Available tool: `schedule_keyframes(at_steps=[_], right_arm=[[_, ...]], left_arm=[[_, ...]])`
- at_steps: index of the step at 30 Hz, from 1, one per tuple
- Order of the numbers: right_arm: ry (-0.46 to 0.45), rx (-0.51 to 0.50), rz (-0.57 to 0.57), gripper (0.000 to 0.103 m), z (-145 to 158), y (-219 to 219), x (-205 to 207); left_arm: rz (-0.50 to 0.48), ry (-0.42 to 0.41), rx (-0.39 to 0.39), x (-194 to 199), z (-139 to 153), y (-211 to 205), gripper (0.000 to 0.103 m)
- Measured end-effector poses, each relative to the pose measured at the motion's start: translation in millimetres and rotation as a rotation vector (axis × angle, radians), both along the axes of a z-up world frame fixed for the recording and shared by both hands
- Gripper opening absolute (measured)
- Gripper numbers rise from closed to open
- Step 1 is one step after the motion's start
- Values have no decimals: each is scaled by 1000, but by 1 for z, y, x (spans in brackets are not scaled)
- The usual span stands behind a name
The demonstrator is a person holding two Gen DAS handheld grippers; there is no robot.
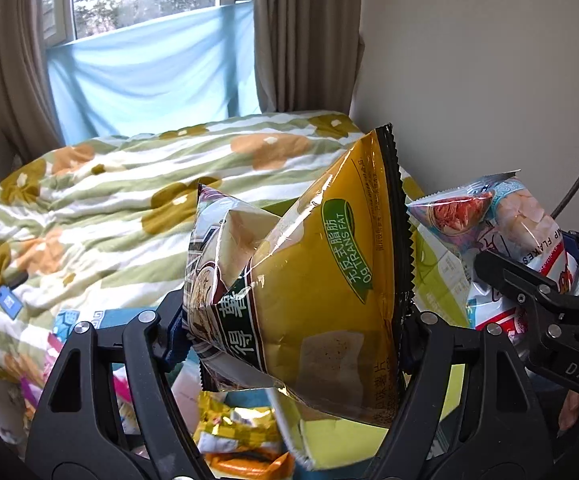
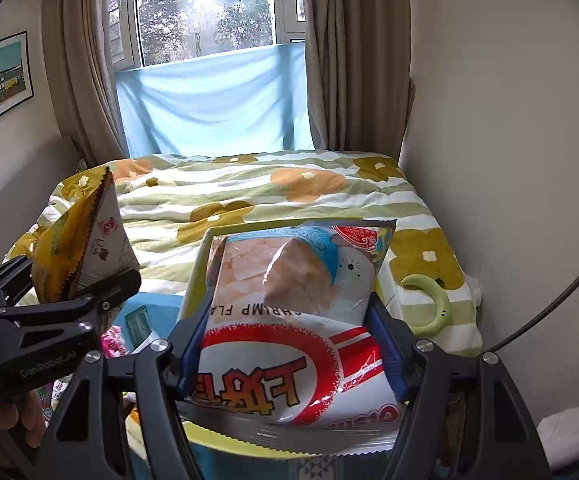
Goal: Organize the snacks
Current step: 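Carry the yellow chip bag into the cardboard box and open the left gripper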
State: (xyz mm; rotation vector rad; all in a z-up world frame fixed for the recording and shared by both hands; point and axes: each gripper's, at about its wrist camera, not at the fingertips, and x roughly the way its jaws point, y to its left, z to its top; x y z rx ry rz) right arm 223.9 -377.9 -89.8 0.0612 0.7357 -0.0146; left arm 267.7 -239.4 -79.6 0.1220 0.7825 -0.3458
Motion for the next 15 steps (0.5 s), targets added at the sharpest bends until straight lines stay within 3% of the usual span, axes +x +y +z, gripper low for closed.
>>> schedule_keyframes(at_steps=[7,11,15], right_arm=[[86,55,15,66,-24,-44,38],[115,80,-7,66,-38,-60,54],[145,92,-44,66,-47,-68,64]], left_arm=[[-4,72,93,56,-39,-48,79],[-42,101,120,78,-60,-67,97],[-17,145,150,97,-77,-67,99]])
